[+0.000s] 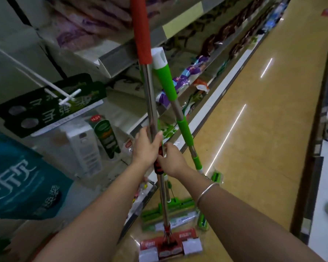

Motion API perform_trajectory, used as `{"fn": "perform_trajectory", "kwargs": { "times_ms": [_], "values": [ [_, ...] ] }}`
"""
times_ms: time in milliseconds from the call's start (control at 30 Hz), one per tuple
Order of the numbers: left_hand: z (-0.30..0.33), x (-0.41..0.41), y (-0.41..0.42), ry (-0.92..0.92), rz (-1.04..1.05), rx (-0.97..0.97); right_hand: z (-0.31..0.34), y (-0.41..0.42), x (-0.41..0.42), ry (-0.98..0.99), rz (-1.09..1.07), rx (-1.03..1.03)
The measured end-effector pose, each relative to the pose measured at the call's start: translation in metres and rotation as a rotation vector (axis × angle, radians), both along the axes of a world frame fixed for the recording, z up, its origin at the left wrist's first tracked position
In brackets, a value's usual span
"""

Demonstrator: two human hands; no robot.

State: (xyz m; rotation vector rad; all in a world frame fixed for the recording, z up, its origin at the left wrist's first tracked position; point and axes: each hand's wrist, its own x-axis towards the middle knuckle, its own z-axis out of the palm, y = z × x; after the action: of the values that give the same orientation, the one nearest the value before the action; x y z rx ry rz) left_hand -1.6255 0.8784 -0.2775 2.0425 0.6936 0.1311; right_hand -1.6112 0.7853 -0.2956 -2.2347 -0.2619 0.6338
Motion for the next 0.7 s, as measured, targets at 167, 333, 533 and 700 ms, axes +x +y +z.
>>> {"fn": "perform_trajectory", "kwargs": {
  "times_ms": [167, 333, 533, 700],
  "values": [
    [0.009, 0.018, -0.007, -0.017, -0.008, -0.098, -0.010, 0.010, 0.012, 0.087, 0.008, 0.180],
    [0.005, -0.007, -0.015, -0.137, 0.033, -0.110, -0.014, 0.001, -0.010, 0.100, 0.013, 0.210],
    [0.003, -0.049, -0.038, -0.171, -0.038, -0.242, -0.006, -0.028, -0.050, 0.133, 0.042, 0.284],
    [0.020, -0.094, -0.056, -0.217, -0.034, -0.236, 0.053, -0.052, -0.049, 0.110, 0.021, 0.255]
  ]
}}
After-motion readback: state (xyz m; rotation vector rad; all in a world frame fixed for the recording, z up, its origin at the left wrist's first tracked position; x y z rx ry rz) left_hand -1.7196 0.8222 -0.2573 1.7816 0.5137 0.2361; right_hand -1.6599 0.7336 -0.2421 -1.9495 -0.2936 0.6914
